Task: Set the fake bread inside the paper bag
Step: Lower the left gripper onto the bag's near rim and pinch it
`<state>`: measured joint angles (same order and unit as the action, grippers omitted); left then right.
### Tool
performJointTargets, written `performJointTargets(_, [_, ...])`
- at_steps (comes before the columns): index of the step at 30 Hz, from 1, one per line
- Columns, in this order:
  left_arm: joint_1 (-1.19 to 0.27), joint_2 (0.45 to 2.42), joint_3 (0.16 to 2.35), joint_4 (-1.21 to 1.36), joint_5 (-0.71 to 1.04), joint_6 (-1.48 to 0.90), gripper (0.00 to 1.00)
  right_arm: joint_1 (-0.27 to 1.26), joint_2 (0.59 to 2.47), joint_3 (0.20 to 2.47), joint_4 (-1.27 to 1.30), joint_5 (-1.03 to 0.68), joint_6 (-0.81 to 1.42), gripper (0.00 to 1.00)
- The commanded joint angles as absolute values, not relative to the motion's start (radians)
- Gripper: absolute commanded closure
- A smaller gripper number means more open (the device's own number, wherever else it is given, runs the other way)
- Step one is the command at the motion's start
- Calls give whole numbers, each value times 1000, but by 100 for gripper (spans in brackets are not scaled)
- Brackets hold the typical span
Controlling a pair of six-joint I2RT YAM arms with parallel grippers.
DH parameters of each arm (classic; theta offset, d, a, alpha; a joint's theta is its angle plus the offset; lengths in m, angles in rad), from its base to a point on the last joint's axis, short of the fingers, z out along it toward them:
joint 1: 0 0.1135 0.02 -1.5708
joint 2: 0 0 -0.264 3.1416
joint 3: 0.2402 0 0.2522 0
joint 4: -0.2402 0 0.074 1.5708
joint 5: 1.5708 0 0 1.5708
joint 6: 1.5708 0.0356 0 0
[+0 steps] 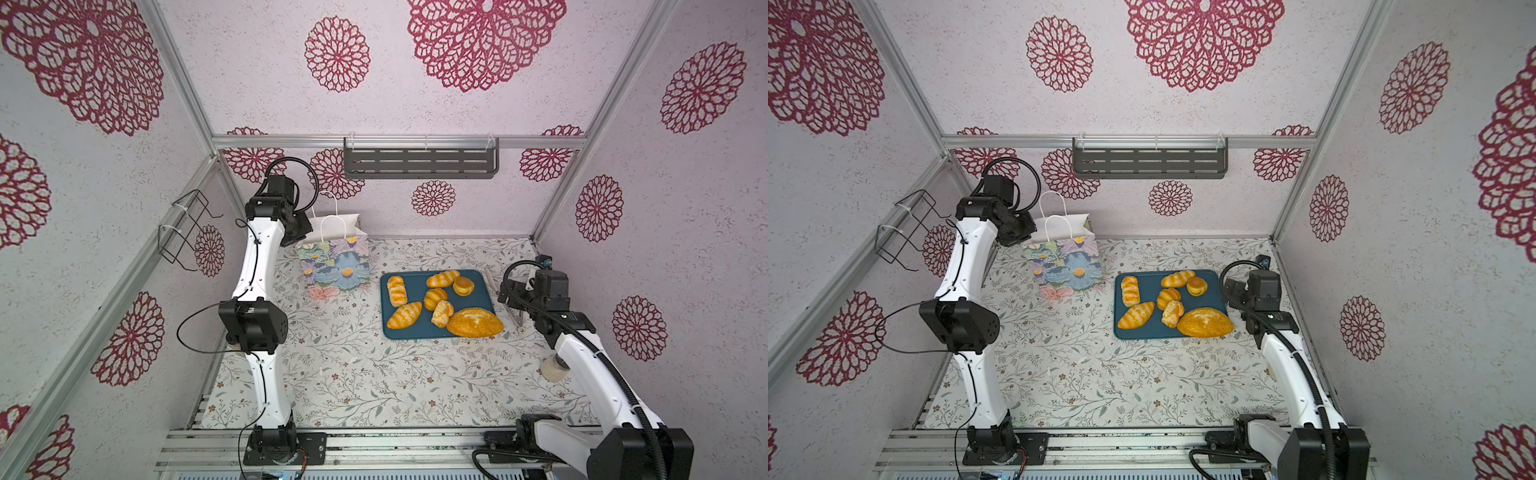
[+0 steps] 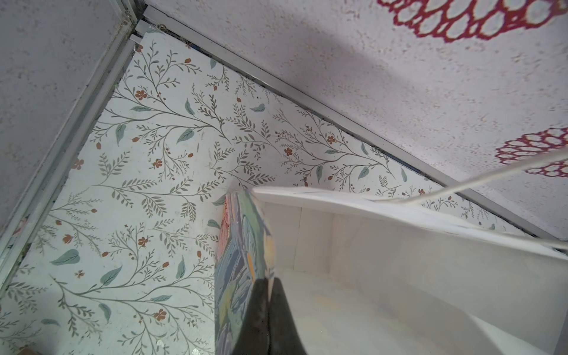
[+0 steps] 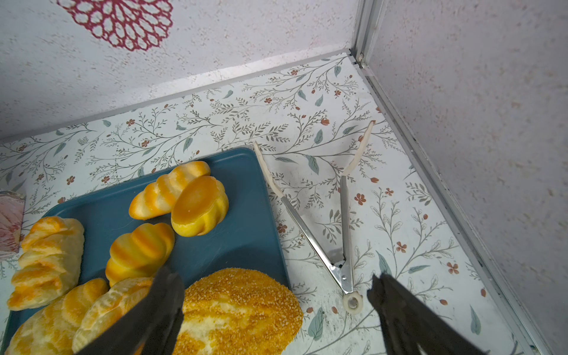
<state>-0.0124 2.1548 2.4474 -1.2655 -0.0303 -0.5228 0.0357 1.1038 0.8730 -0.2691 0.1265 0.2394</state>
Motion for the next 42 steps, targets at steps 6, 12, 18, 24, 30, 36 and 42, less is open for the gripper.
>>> performJointTargets(6, [-15,2159,2455,-1249,-21,-500,100,37,1087,866,-248,129,259,1])
performJointTargets(12, [-18,2135,2429,-1243,8,-462,100,37,1089,869,-258,130,259,1])
performJointTargets(18, [-14,2071,2366,-1215,-23,-415,100,37,1082,886,-283,141,255,1])
performJointTargets(24, [-7,2052,2330,-1219,59,-401,100,37,1068,893,-306,164,255,1])
performJointTargets(30, [-5,2003,2265,-1210,116,-367,100,35,1082,914,-339,191,249,1])
performJointTargets(36, [9,1905,2159,-1189,152,-328,100,34,1104,947,-366,218,226,1])
performJointTargets(42, [36,1798,1991,-1125,213,-291,100,32,1133,993,-362,195,200,1])
